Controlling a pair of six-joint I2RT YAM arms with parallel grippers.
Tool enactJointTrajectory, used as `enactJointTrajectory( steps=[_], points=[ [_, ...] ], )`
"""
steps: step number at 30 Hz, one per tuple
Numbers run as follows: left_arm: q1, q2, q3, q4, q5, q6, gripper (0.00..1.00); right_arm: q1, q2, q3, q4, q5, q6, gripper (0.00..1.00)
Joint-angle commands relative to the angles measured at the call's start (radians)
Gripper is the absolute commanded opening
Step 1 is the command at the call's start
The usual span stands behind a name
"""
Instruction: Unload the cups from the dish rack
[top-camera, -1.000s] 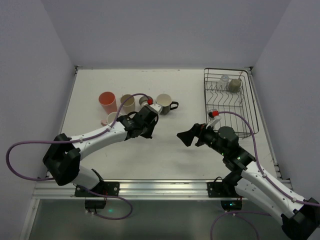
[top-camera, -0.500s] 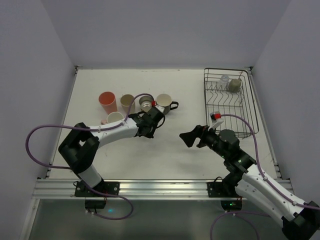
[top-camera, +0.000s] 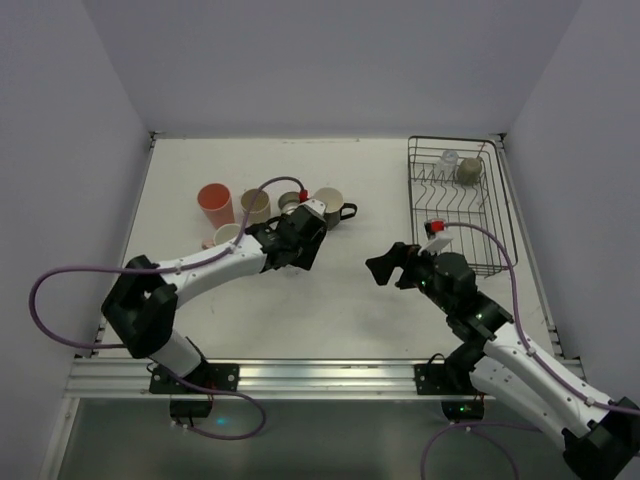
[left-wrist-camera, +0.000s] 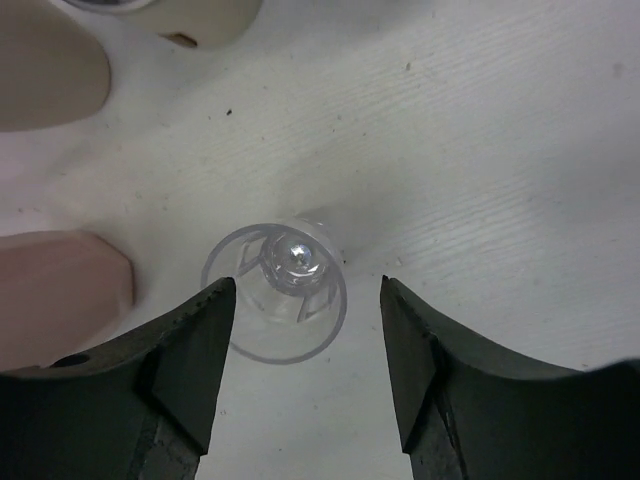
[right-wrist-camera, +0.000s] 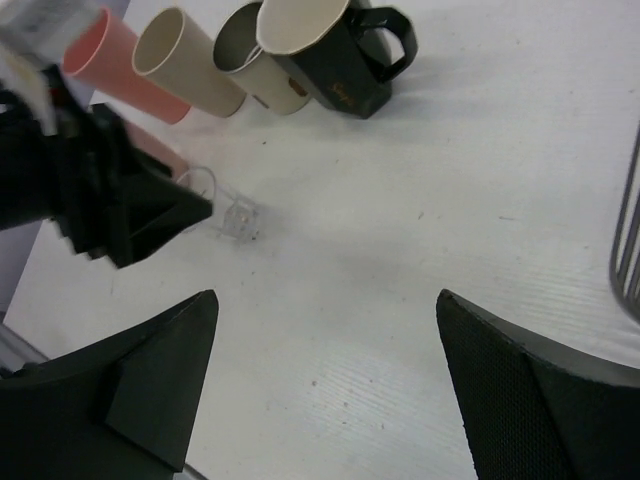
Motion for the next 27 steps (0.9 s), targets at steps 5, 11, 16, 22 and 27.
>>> enactJointTrajectory(
  steps=[5, 11, 16, 22, 27],
  points=[
    [-0.004, -0.433, 0.006, 0.135, 0.126, 0.068, 0.7, -0.158, 0.183, 0.257, -0.03, 0.122, -0.056, 0.86],
    [-0.004, -0.761, -0.149, 0.182, 0.195, 0.105, 0.87, -0.382, 0.448, 0.435, 0.002, 0.191, -0.067, 0.73],
    [-0.004, -0.903, -0.221, 0.12, 0.164, 0.143, 0.91, -0.508, 0.743, 0.669, -0.002, 0.198, -0.097, 0.68],
    [0.004, -0.957, -0.321, 0.189, 0.267, 0.148, 0.92, -0.586, 1.113, 1.041, -0.158, 0.25, -0.223, 0.67],
    [0.01, -0.94, -0.321, 0.182, 0.269, 0.168, 0.92, -0.625, 1.31, 1.257, -0.269, 0.266, -0.323, 0.69]
  ],
)
